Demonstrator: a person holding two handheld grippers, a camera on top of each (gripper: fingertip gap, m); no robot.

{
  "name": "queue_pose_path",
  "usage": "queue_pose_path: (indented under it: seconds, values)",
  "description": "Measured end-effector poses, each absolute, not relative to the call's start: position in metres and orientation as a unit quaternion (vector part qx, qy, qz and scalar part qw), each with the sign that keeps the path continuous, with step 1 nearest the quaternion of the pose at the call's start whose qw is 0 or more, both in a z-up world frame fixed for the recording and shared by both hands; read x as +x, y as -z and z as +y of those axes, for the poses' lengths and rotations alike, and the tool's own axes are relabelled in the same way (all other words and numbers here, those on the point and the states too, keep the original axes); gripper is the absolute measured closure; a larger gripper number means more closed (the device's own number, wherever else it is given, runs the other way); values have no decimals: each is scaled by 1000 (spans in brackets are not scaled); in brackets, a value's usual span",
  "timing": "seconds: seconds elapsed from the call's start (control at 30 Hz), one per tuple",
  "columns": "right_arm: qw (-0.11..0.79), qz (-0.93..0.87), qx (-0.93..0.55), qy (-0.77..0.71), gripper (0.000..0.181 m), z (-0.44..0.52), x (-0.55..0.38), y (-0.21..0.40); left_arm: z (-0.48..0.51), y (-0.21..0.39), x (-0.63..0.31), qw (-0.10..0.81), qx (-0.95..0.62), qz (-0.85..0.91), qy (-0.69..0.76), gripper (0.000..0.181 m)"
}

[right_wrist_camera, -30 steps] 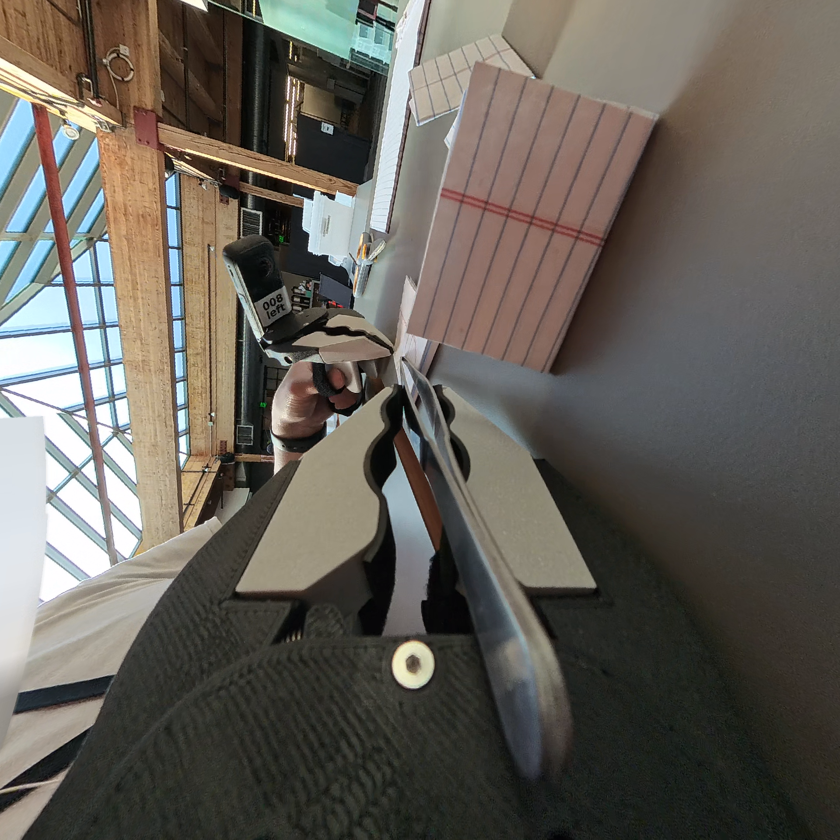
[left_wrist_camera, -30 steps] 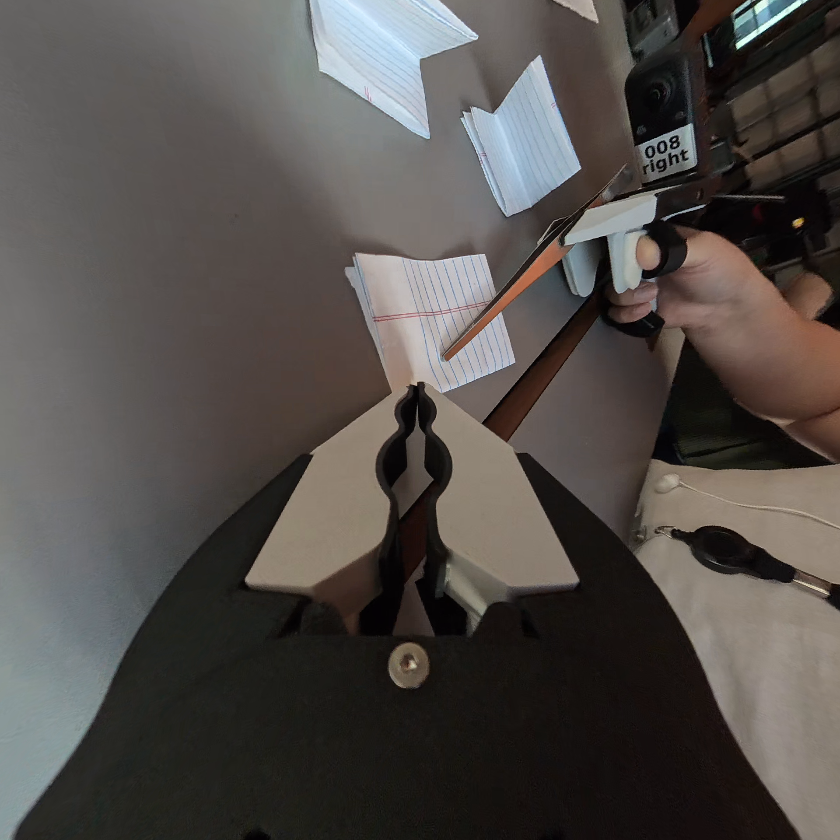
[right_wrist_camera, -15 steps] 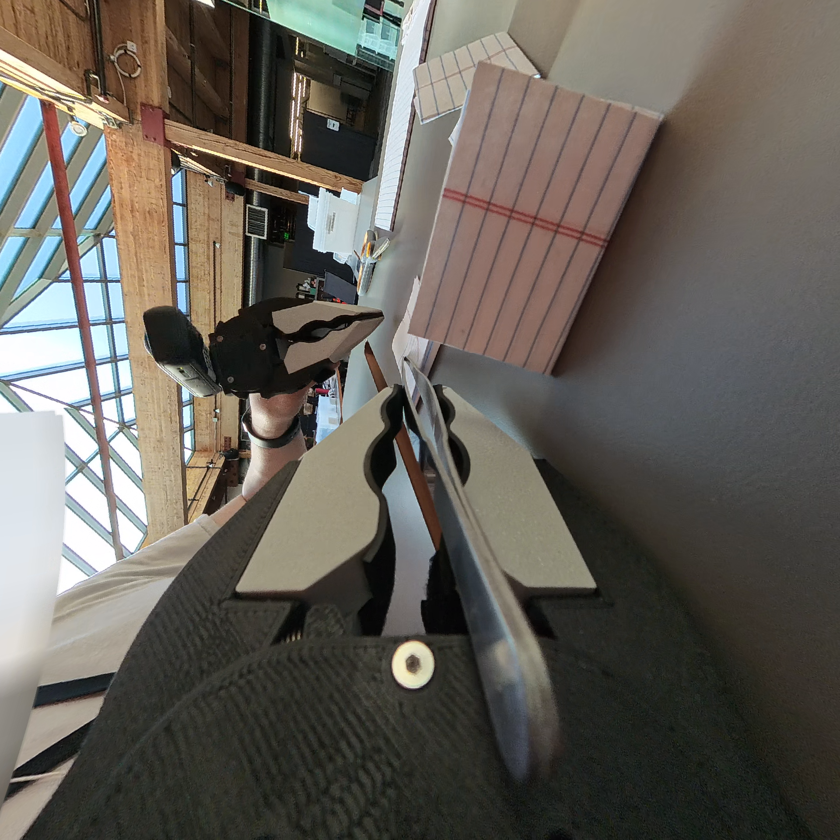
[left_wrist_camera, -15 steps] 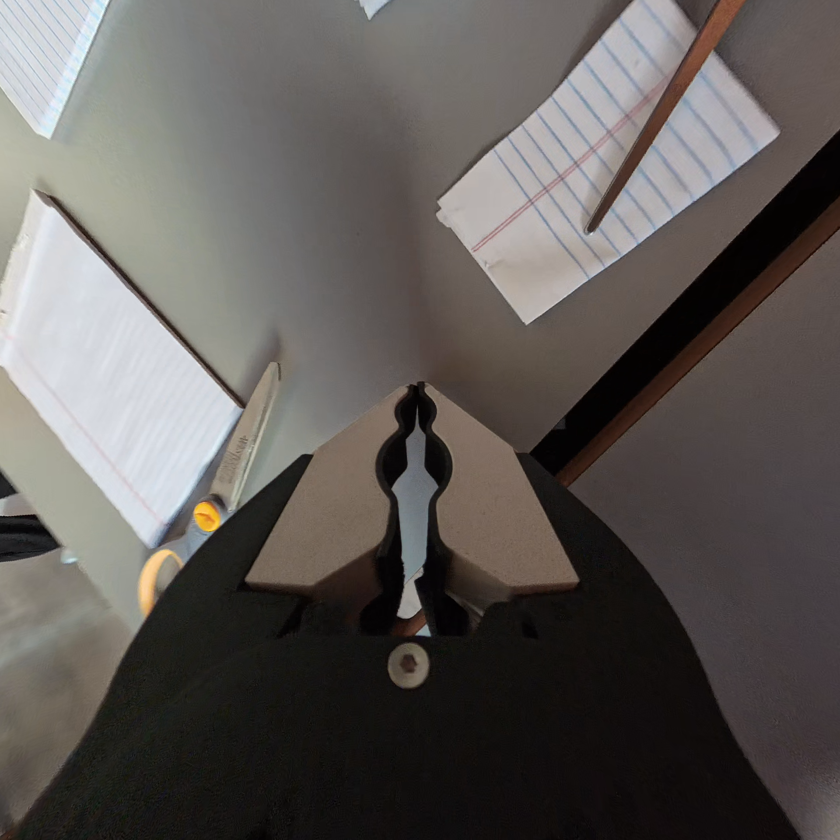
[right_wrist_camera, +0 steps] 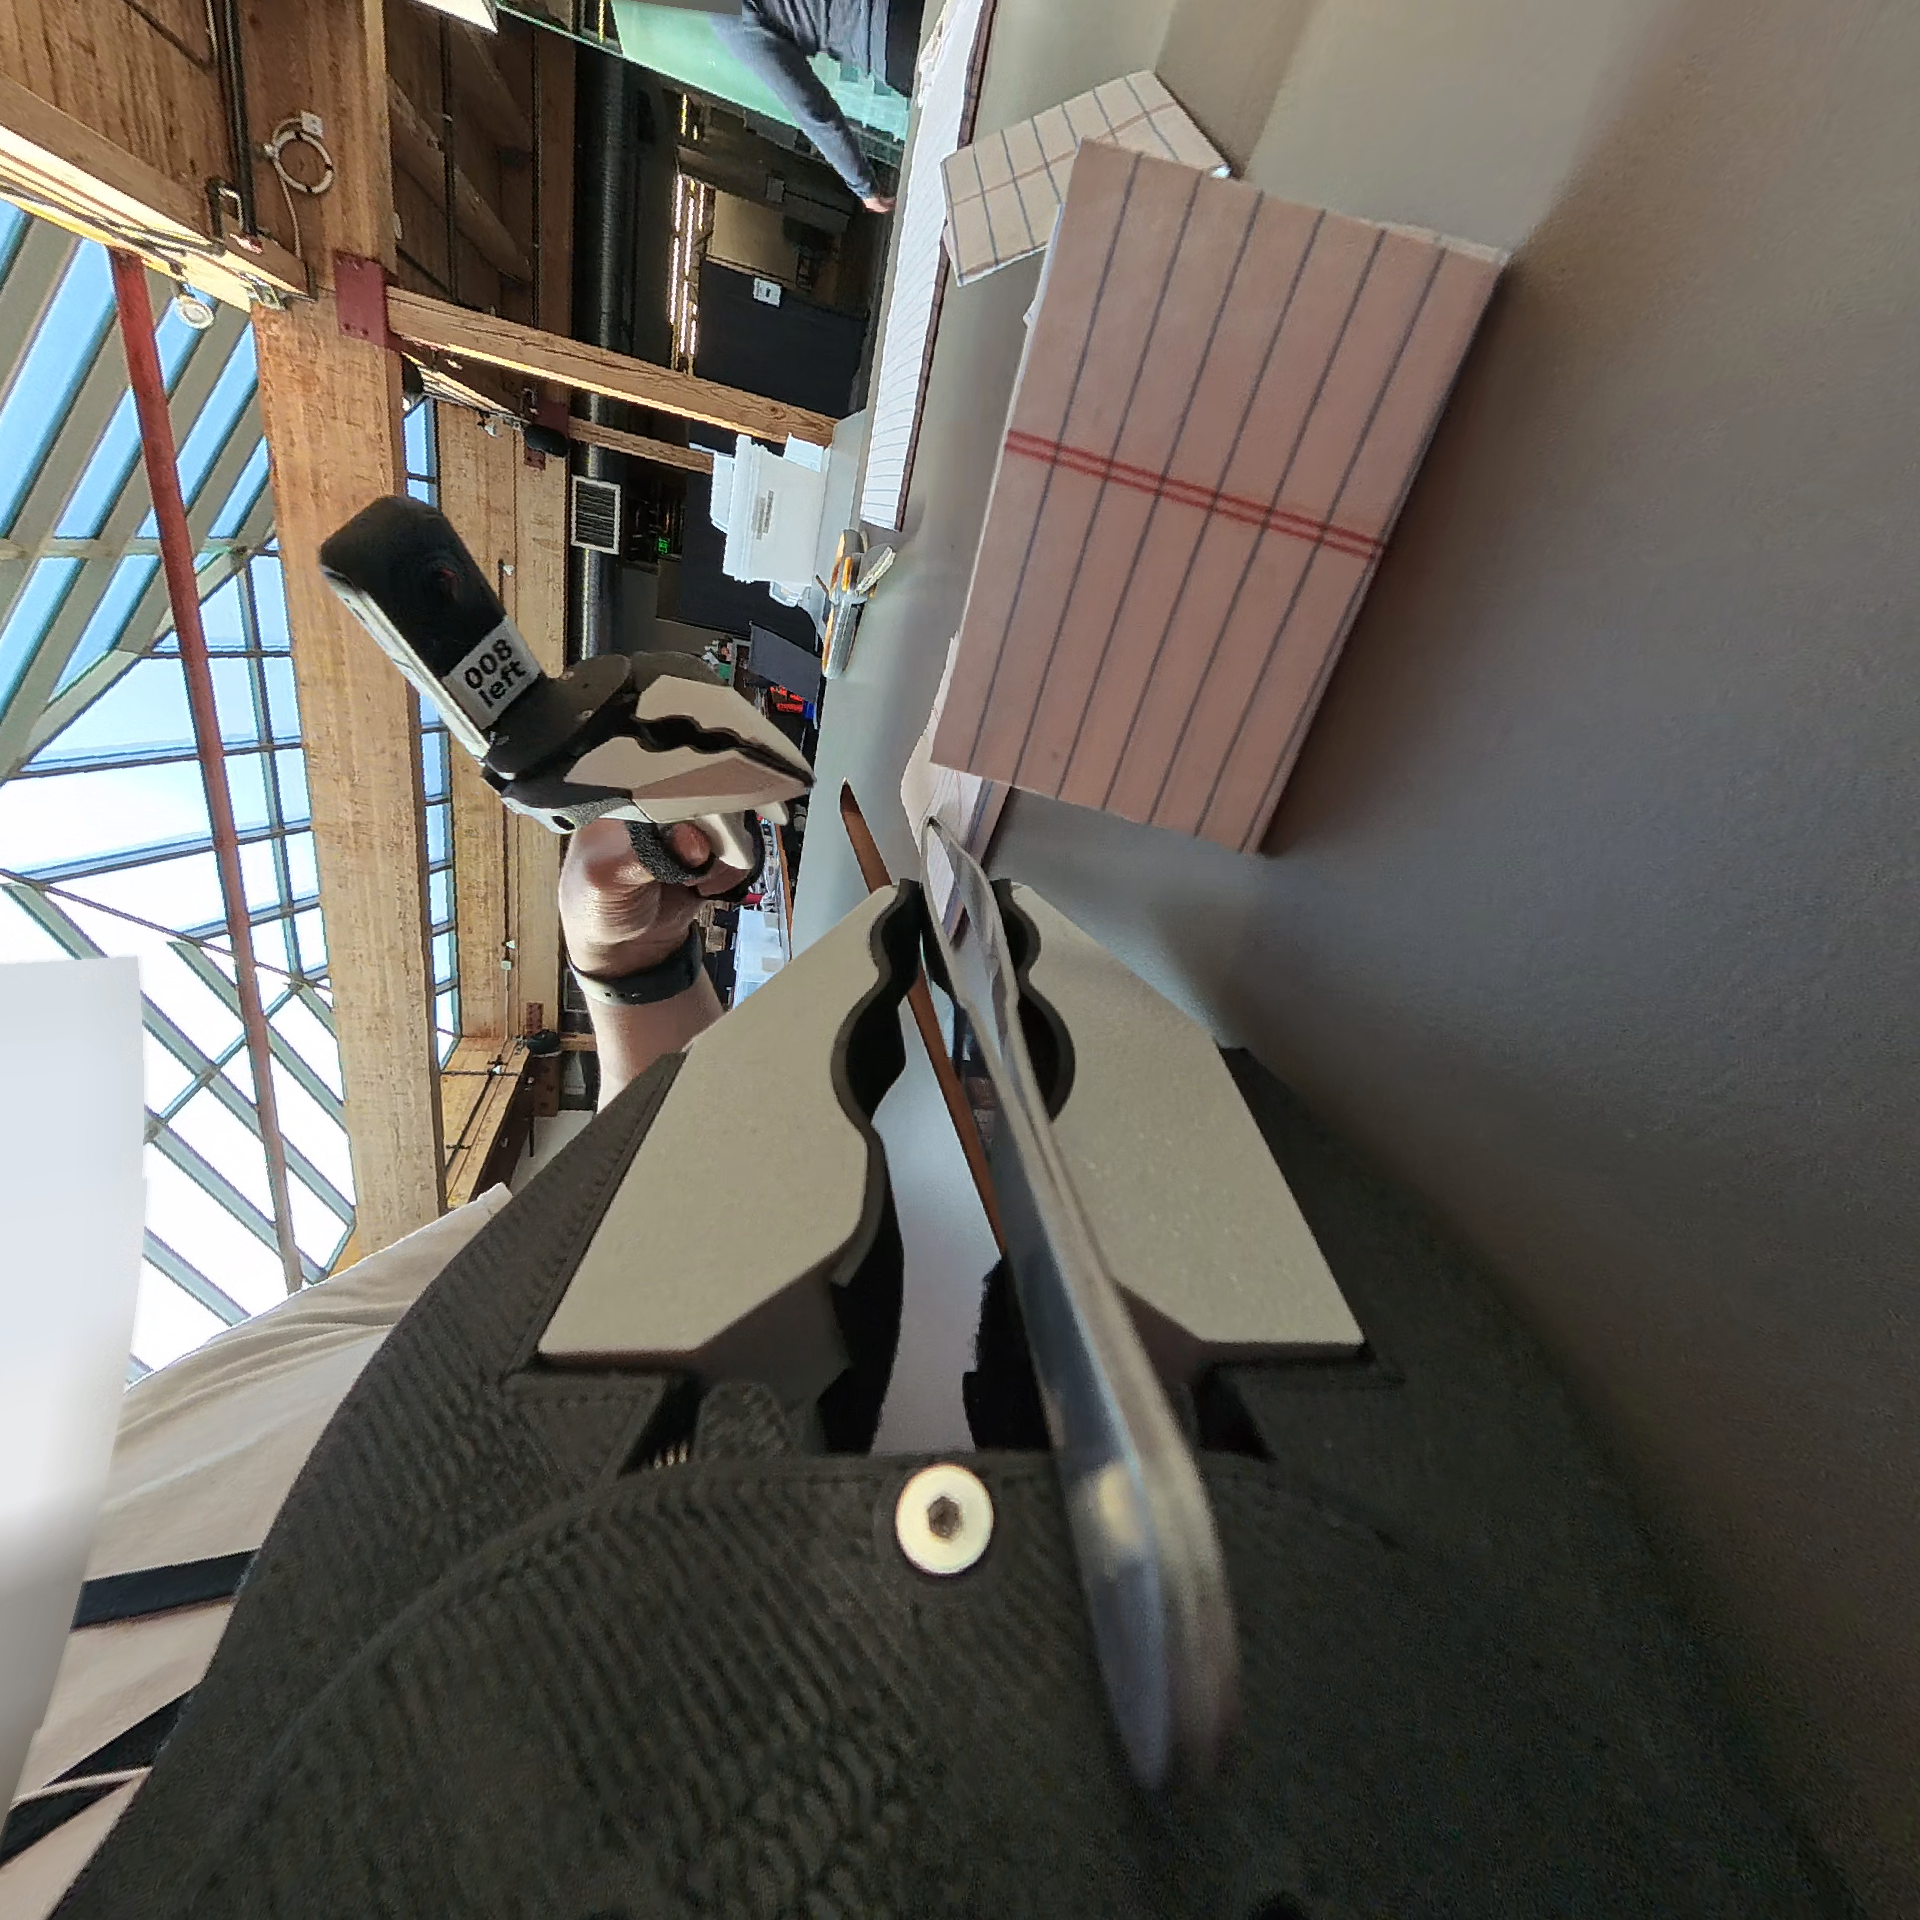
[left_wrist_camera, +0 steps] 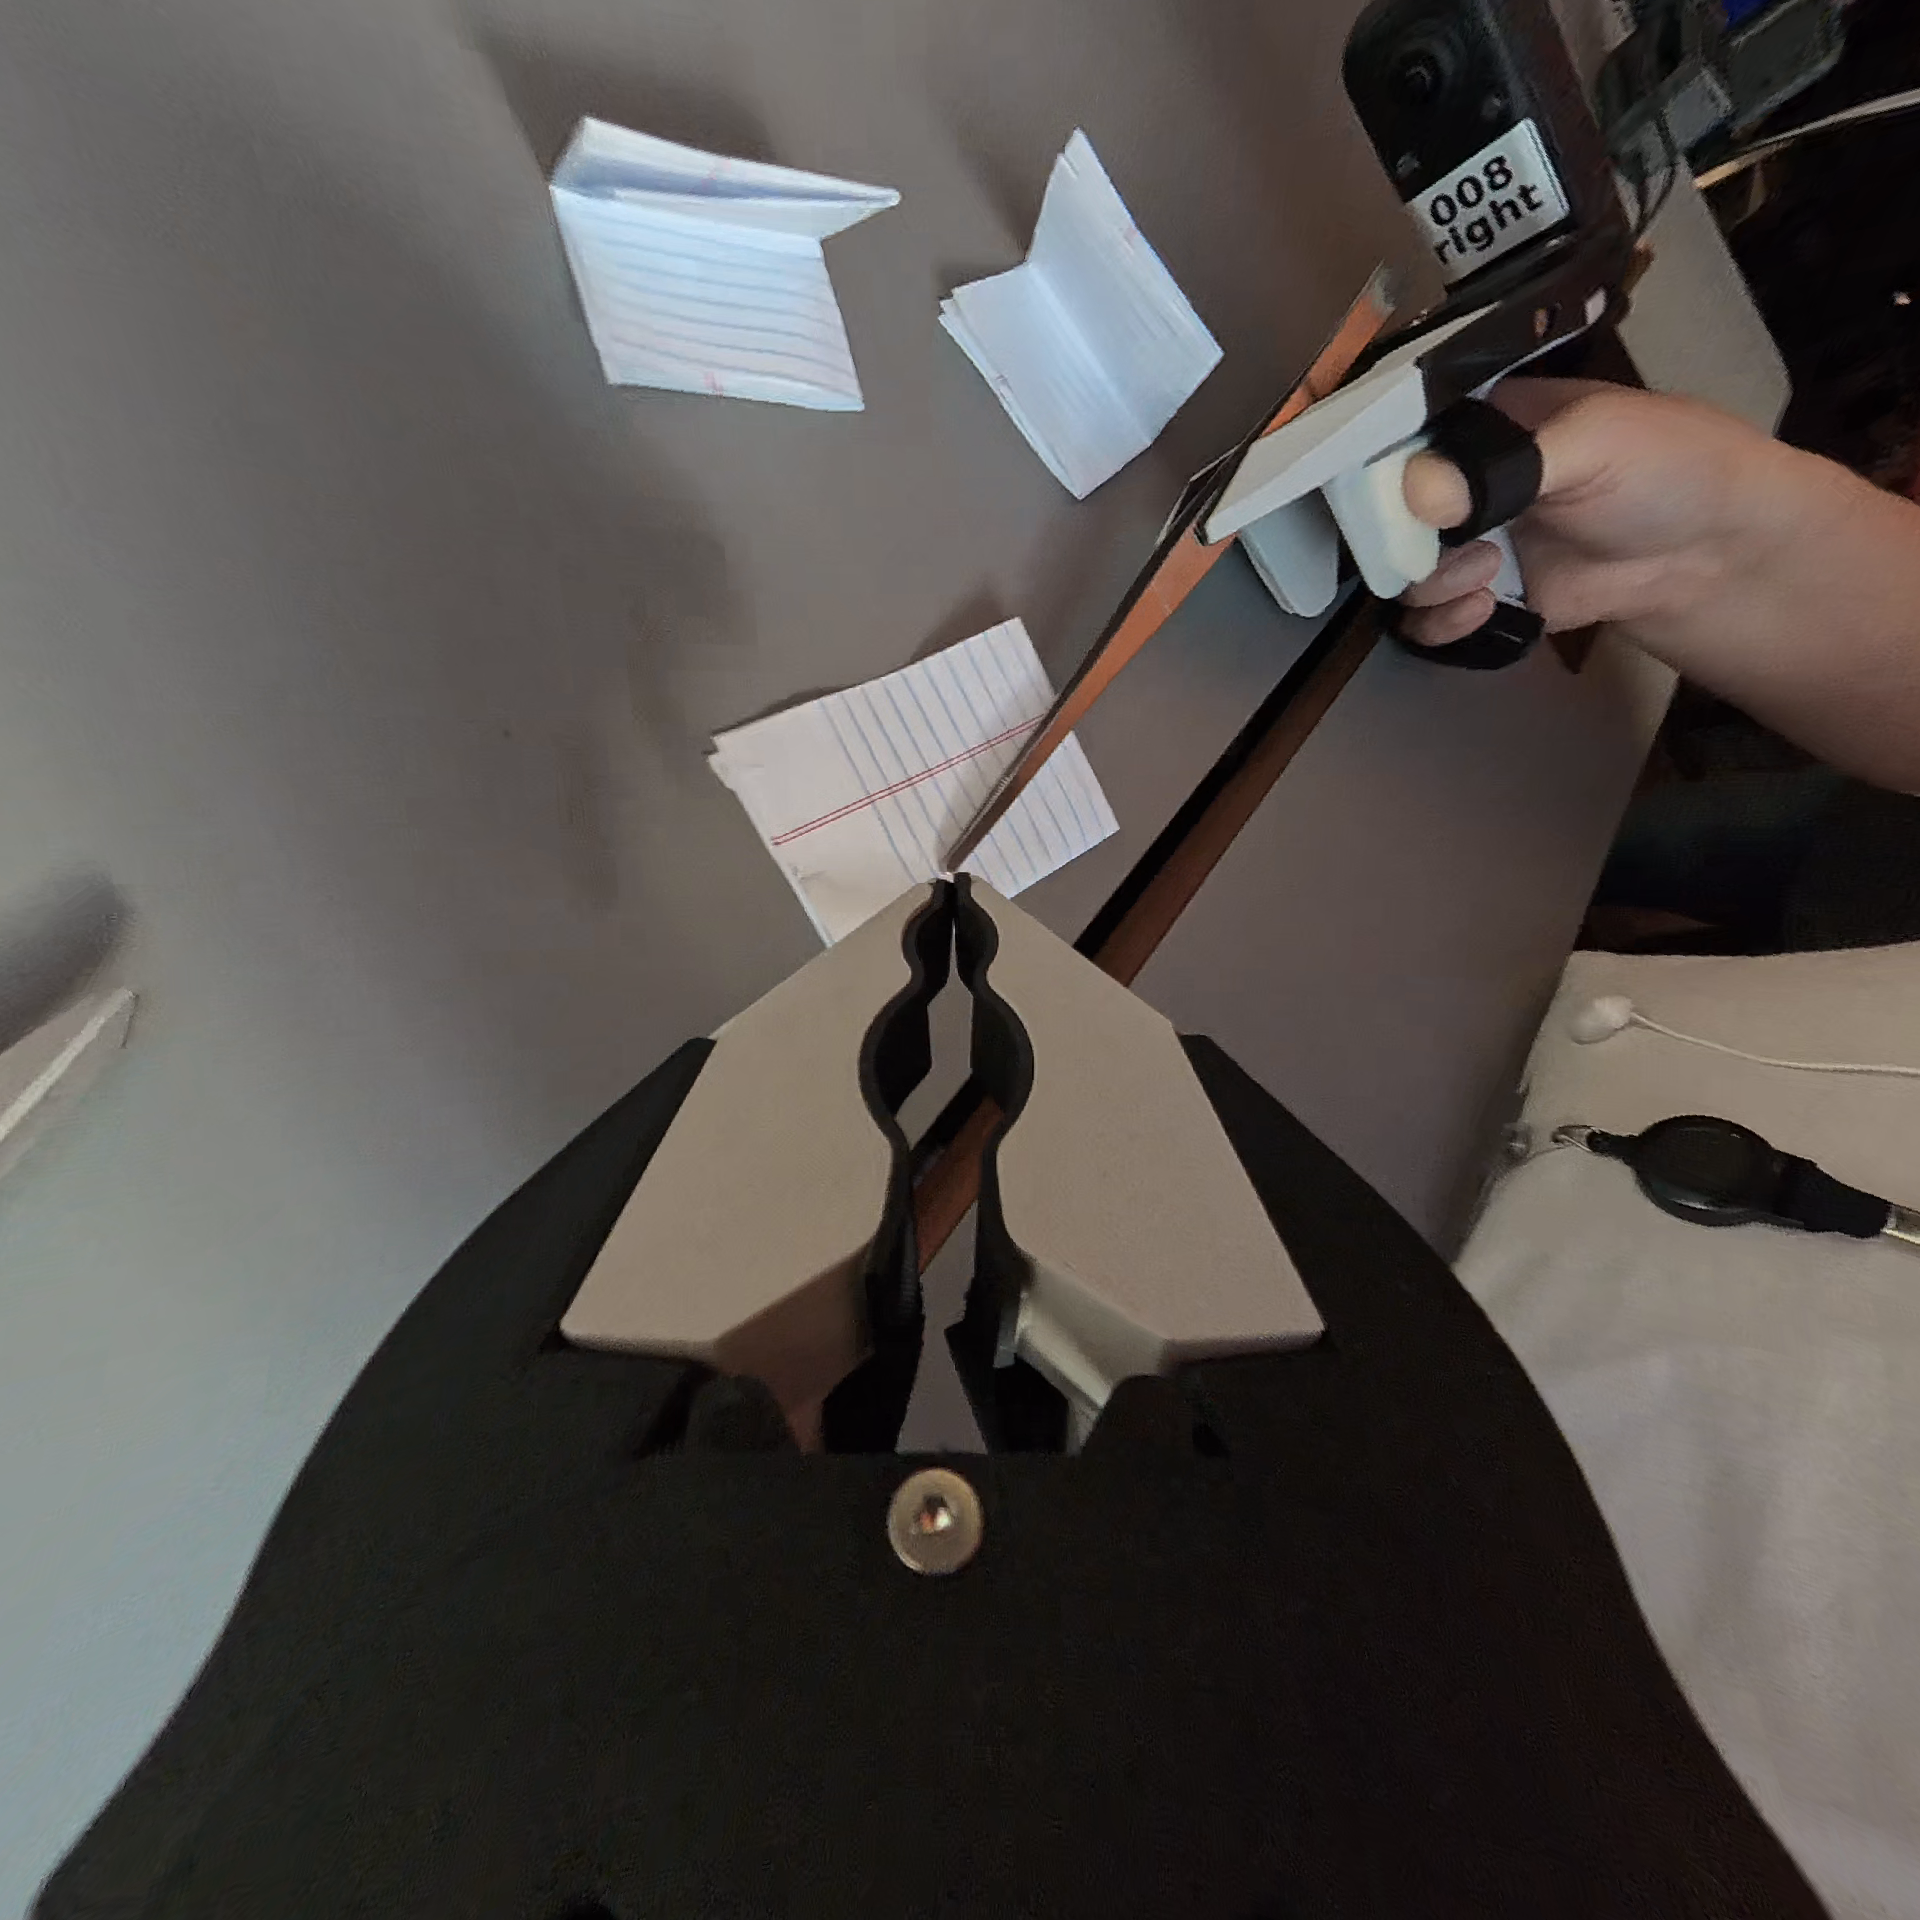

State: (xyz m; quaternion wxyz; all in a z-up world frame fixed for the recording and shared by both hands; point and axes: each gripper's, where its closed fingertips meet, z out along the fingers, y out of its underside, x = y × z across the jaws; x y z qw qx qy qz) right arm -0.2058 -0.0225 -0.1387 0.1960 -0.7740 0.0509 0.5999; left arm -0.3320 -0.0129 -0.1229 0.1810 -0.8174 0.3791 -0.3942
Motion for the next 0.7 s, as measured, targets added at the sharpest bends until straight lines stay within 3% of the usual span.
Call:
queue_pose_path:
  seconds: [0.07, 0.23, 0.6, 0.7]
  values:
    - [196, 53, -773, -601, 169, -22, -205, 139, -21, 124, -318, 143, -806, 338, 464, 181]
    - [199, 69, -761, -613, 168, -20, -202, 136, -22, 152, -318, 100, -820, 316, 467, 181]
    - [248, 66, -745, -616, 170, -35, -175, 118, -21, 160, -319, 102, -818, 297, 482, 181]
    - [273, -5, -777, -568, 169, -39, -174, 123, -22, 160, -319, 100, -815, 325, 469, 181]
